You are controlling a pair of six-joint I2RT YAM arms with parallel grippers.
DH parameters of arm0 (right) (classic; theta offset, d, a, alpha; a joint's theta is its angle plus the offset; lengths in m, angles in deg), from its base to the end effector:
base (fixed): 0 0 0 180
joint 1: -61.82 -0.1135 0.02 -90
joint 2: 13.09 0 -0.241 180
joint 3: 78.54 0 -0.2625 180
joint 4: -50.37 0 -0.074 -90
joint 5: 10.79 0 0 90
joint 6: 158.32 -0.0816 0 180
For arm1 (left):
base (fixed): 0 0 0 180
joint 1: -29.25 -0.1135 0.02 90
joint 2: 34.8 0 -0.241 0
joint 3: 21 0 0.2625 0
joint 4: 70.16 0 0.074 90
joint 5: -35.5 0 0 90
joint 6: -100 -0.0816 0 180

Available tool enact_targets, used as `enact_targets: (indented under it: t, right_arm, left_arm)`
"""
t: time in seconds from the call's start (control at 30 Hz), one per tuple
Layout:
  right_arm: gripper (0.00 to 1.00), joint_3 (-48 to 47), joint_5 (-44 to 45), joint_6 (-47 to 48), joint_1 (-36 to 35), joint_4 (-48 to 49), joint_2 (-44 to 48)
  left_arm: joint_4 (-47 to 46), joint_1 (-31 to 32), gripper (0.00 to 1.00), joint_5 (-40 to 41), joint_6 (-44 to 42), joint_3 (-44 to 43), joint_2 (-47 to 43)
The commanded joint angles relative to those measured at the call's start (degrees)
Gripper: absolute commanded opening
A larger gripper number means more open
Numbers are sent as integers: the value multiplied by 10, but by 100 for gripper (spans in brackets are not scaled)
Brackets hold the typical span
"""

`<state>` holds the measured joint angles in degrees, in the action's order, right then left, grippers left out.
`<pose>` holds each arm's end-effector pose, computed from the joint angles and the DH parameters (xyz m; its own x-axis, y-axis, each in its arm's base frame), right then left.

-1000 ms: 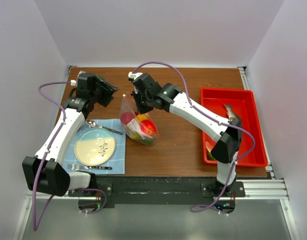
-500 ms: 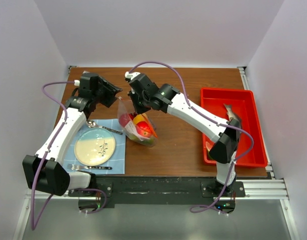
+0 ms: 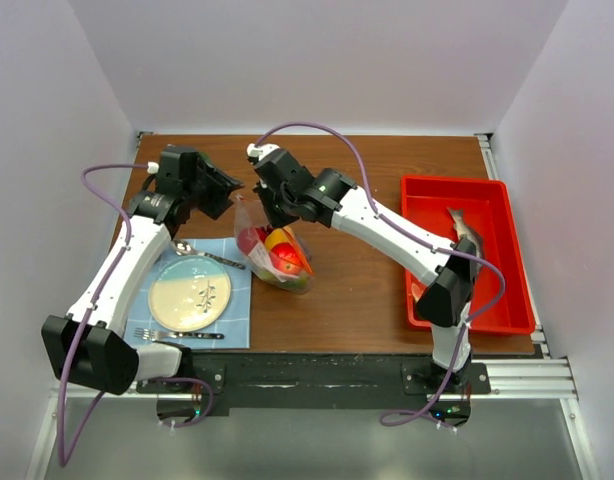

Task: Place the food in the zip-top bag and seal the zipper
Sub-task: Adjust the zipper food storage bag at the center of the board.

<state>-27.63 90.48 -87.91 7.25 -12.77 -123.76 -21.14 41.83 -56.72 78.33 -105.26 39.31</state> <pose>0.2817 0.3685 0.3136 -0.6252 -0.3116 -0.7155 -0.5402 0.8345 0.1087 0.3248 -0.0757 0.2939 -0.4558 -0.8498 -0.2649 -0.4780 0.4847 -0.7325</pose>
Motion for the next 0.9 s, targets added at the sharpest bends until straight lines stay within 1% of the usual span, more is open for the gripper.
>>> enact_targets:
  t: [0.0,0.13,0.57,0.87]
  right_arm:
    - [0,-21,26,-7,-6,13,-3]
    - [0,-20,30,-6,-8,13,-5]
    - [0,-30,41,-8,-17,7,-8]
    - [0,-38,45,-7,-20,0,-14]
  left_arm:
    - [20,3,56,8,-8,-28,-19]
    - [22,4,56,-5,-5,-27,-21]
    - [23,18,53,-6,9,-52,-10]
    - [16,19,50,-9,14,-29,-12]
